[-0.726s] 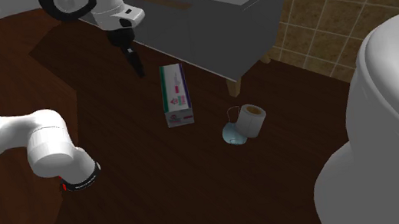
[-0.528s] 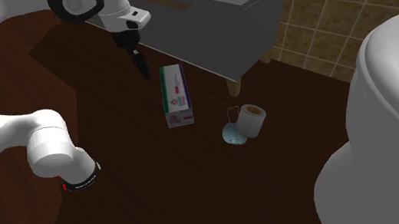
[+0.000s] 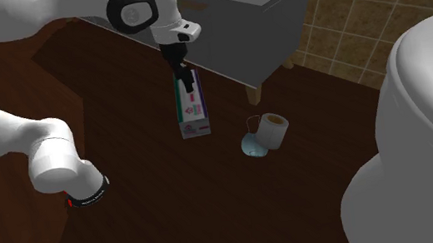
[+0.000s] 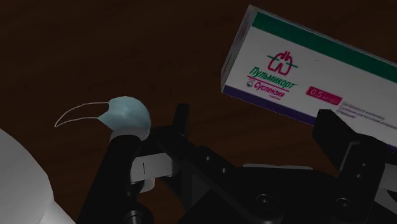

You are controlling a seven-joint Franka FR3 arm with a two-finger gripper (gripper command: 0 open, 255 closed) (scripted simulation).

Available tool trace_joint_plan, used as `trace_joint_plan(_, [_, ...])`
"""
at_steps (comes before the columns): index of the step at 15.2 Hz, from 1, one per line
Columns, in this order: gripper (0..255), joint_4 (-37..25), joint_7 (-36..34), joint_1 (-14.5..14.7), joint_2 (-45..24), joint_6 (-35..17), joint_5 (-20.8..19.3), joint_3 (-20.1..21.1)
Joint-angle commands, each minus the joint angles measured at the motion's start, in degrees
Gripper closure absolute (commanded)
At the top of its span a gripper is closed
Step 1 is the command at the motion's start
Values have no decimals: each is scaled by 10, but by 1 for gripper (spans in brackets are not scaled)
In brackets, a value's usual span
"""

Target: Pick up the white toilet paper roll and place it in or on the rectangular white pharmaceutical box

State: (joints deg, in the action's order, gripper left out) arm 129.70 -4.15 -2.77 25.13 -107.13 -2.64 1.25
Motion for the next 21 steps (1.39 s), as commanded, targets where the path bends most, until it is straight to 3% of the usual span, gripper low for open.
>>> trace_joint_plan(1, [0, -27, 2, -6, -50, -17, -9, -3])
trace_joint_plan(12, [0, -198, 13, -33, -292, -59, -48, -27])
trace_joint_plan(21, [0, -411, 27, -52, -502, -35, -64, -46])
